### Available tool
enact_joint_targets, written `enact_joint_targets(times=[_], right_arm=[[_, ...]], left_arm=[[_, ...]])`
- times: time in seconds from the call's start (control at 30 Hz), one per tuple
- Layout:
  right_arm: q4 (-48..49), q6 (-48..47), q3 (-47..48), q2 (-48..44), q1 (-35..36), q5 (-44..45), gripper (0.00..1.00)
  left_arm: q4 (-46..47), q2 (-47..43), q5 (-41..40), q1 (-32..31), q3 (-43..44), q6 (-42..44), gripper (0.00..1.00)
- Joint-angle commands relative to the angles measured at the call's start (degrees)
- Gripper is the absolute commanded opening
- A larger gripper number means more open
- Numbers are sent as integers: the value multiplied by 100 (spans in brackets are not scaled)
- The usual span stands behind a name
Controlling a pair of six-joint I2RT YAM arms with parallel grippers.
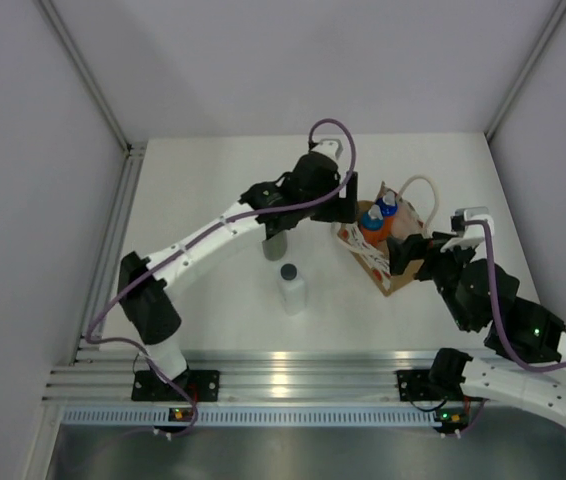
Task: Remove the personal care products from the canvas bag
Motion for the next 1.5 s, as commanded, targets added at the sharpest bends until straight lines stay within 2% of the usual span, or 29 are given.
enact_joint_targets(times=[0.0,0.07,0.17,0.33,0.47,0.53,0.7,1.0,1.23,1.47], right_arm=[[-697,200,57,-147,-53,484,99],[-706,227,-74,-252,-53,476,99],[-706,262,-189,-367,-53,476,100],[-706,236,-268,-420,-53,467,99],[-697,236,-303,-358,-62,502,99],[-697,236,-286,-306,-62,493,99],[-697,253,-286,-226,-62,449,99],[-697,244,-251,-218,-62,458,100],[-697,227,-181,-147,-62,432,99],[-697,201,-119,-209,-62,379,100]], left_arm=[[67,470,-231,-202,402,91,81],[67,777,-433,-229,517,144,73],[67,1032,-627,-230,552,109,69],[76,1393,-803,-230,552,-22,56],[111,1595,-952,-230,526,-234,59],[242,1613,-970,-230,473,-338,65],[910,1262,-760,-238,69,-506,73],[1587,506,-583,-265,-511,-506,72],[1684,821,-688,-256,-310,-603,71],[1676,1156,-1058,-256,-449,-664,59]])
